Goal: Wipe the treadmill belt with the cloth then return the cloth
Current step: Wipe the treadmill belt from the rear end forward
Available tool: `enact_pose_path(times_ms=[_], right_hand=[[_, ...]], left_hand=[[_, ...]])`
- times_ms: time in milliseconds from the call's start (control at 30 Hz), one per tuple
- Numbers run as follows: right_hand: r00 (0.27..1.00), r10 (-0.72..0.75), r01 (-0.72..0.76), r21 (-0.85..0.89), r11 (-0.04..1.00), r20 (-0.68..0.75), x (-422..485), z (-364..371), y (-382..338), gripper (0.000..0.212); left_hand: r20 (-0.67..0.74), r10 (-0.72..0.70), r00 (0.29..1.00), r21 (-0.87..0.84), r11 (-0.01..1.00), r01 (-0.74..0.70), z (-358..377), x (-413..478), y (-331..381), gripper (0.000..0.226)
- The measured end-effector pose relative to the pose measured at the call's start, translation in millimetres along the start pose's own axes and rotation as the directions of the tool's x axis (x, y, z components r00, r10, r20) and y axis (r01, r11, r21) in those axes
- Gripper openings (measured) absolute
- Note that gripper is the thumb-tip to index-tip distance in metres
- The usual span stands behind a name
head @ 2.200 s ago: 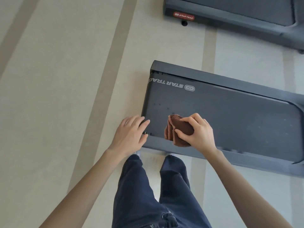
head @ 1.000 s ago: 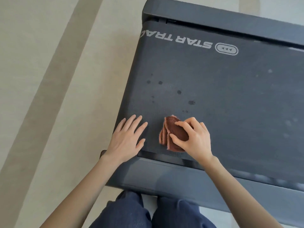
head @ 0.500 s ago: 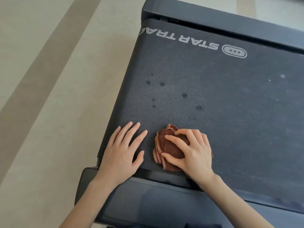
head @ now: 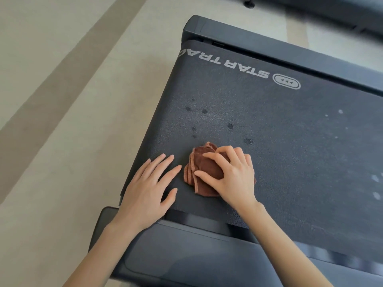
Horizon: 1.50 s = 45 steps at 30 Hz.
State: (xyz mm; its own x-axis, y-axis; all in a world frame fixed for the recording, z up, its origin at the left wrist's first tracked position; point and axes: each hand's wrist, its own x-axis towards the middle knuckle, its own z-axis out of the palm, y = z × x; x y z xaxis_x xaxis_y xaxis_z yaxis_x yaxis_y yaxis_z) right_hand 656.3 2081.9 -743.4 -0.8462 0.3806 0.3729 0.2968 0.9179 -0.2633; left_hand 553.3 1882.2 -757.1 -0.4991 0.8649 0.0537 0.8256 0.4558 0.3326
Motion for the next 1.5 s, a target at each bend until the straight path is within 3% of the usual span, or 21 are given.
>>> enact_pose_path(times_ms=[133, 300, 400, 733, 867, 1000, 1200, 1267, 1400, 1500], right_hand=[[0.997, 0.015, -0.01, 0.062, 0.998, -0.08, -35.6, -6.2, -16.8, 0.045], [0.985, 0.058, -0.05, 0.051, 0.997, -0.161, -25.9, 9.1, -24.6, 0.016], [0.98, 0.036, -0.027, 0.05, 0.998, -0.196, -2.7, 21.7, -24.1, 0.013], [0.981, 0.185, -0.185, 0.008, 0.983, -0.056, 81.6, 38.6, -16.4, 0.024], [0.996, 0.073, -0.069, 0.065, 0.995, -0.052, 21.3, 18.6, -32.7, 0.019], [0.985, -0.174, 0.172, 0.113, 0.979, 0.005, -36.4, -0.9, -51.5, 0.018], [0.951, -0.306, 0.31, 0.102, 0.945, -0.05, 15.8, 25.6, -43.7, 0.015], [0.965, -0.254, 0.259, 0.084, 0.962, -0.067, 51.8, 43.1, -40.3, 0.015], [0.994, 0.002, -0.009, -0.071, 0.997, -0.109, 146.1, 74.0, -35.8, 0.023], [0.991, 0.129, -0.124, -0.125, 0.984, 0.036, 174.0, 81.1, -39.7, 0.034]], left_hand=[[-0.031, -0.05, 0.998, -0.026, 0.998, 0.049, -1.9, -17.8, -5.0, 0.05], [-0.055, -0.086, 0.995, -0.046, 0.995, 0.084, -2.8, -34.8, -4.8, 0.051], [-0.067, -0.094, 0.993, -0.046, 0.995, 0.091, -2.7, -28.7, -2.8, 0.05], [-0.092, -0.137, 0.986, -0.044, 0.99, 0.133, -2.3, -30.9, -3.9, 0.051], [-0.095, -0.2, 0.975, -0.044, 0.98, 0.196, -4.3, -44.2, -3.3, 0.053], [-0.119, -0.295, 0.948, -0.077, 0.955, 0.287, -7.9, -58.8, -7.1, 0.054], [-0.139, -0.371, 0.918, -0.104, 0.928, 0.359, -9.6, -59.6, -6.5, 0.055], [-0.129, -0.371, 0.92, -0.09, 0.928, 0.361, -10.7, -58.9, -6.0, 0.055], [-0.125, -0.38, 0.916, -0.084, 0.924, 0.372, -11.4, -58.6, -6.8, 0.056], [-0.146, -0.396, 0.906, -0.079, 0.918, 0.388, -11.0, -58.8, -6.7, 0.056]])
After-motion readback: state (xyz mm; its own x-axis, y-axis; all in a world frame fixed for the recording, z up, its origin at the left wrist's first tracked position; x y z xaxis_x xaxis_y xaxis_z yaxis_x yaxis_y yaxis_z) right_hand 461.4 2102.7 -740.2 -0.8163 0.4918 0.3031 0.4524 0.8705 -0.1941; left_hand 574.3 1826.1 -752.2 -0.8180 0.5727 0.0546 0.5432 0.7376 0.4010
